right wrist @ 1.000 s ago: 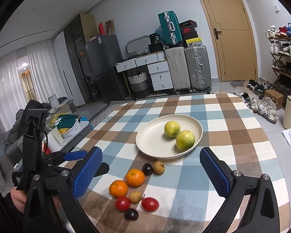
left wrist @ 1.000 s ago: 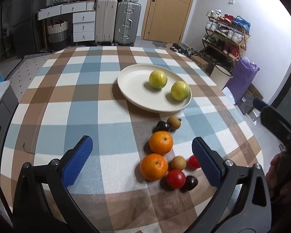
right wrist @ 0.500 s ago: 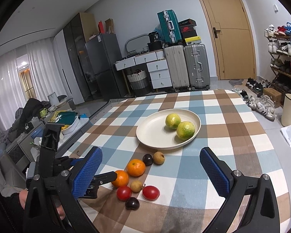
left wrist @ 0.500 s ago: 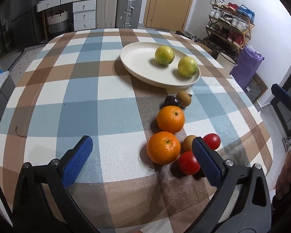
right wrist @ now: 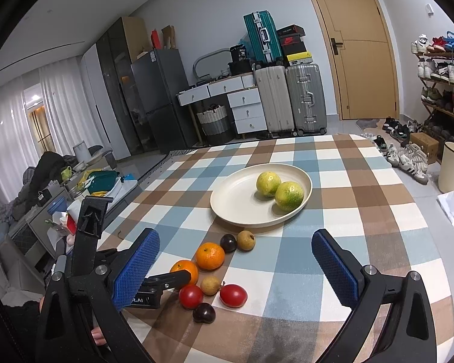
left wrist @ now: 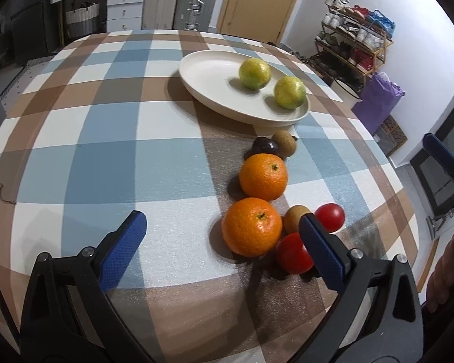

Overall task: Organize fruits
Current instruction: 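Lower the left tool to the orange and grasp it, then lift the orange with the left tool while the right tool grasps the other orange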

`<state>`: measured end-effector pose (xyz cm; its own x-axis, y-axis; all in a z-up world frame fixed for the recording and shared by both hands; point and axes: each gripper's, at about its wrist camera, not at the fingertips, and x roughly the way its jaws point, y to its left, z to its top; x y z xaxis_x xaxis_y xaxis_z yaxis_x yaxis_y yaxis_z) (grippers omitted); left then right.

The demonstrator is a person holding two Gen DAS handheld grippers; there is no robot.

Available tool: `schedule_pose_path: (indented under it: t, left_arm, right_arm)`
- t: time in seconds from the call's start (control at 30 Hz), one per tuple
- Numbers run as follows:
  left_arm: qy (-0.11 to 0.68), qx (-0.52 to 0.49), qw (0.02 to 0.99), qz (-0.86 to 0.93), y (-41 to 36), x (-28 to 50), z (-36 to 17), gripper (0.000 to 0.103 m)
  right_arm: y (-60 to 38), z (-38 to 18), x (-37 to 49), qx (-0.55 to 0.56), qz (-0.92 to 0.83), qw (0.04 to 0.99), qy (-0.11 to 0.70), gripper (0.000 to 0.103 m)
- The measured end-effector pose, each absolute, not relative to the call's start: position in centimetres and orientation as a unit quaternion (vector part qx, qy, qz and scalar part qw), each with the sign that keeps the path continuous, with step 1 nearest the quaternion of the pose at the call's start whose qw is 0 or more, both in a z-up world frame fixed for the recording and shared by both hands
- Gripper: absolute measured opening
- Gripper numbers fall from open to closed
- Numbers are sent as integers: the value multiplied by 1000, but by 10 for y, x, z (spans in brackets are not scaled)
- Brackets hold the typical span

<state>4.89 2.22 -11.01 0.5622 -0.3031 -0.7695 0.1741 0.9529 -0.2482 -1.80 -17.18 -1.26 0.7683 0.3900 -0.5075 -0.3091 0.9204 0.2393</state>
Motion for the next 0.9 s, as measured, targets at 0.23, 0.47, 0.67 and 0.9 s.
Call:
schedule_pose_path:
  t: [0.23,0.47,0.67,0.9]
  left_arm:
    - [454,-86,870,-169,19,50,-114,60]
    - [457,-100,859,-207,20,50,-115,38]
    - [454,-109,861,-200,31,45,-113,38]
    - [437,-109,873,-189,46,38,-100,38]
  right_arm:
    - [-173,-16,-17,73,185,936,291,102]
    - [-173,-20,-16,76,187,933,300,102]
    - [-169,-26,-13,75,191,927,313,102]
    - [-161,-38,-3,84,198,917,336,102]
